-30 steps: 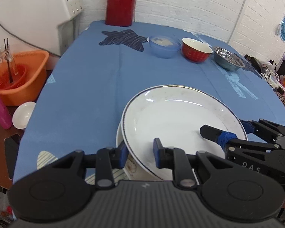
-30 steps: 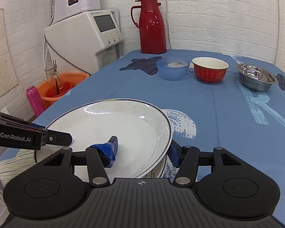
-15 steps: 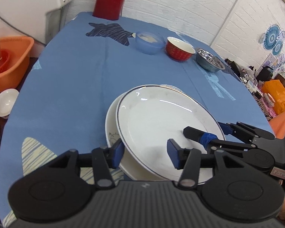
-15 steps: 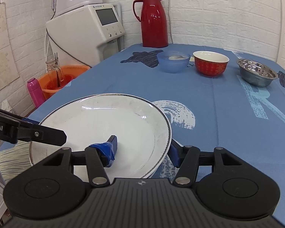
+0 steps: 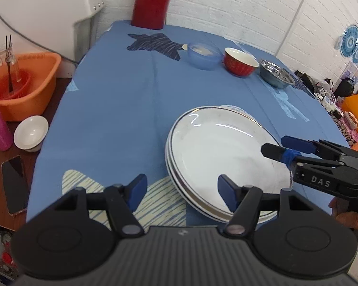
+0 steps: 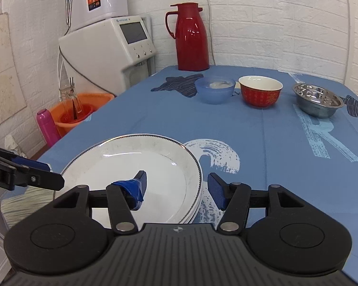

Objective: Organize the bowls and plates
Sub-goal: 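Carry the deep plate with the left tool onto the plate stack, then open the left tool and withdraw both tools from the stack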

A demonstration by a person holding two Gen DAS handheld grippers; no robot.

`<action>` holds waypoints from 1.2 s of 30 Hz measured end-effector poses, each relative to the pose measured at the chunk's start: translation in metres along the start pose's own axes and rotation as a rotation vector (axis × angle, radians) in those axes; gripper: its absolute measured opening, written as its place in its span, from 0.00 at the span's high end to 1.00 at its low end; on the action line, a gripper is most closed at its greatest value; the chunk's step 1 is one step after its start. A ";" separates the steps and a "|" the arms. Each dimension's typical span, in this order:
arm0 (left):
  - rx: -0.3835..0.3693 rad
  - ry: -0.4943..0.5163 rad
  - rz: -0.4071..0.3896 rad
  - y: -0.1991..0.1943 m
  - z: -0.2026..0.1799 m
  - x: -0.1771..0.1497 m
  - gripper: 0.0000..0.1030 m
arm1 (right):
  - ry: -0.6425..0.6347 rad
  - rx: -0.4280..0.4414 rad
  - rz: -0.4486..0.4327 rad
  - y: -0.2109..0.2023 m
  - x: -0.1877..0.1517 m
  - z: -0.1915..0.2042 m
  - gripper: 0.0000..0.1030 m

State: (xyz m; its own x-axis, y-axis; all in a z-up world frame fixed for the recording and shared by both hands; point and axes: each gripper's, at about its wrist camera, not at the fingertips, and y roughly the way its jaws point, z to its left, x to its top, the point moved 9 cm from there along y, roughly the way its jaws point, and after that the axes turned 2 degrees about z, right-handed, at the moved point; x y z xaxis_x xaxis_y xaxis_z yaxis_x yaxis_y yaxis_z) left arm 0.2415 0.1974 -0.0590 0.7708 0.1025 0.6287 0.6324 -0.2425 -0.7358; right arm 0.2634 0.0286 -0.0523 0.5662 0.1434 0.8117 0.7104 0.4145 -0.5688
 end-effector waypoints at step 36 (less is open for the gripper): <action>-0.021 0.243 -0.077 0.013 -0.246 -0.003 0.22 | 0.553 -0.255 0.108 -0.161 -0.136 -0.169 0.57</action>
State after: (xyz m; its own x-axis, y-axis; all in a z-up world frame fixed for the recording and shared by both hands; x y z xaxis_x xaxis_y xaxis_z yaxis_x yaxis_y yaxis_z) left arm 0.2281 -0.0438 -0.0085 0.6775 -0.1130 0.7268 0.6849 -0.2635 -0.6793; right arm 0.1420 -0.2094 -0.0936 0.7248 -0.3427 0.5977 0.6760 0.1864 -0.7130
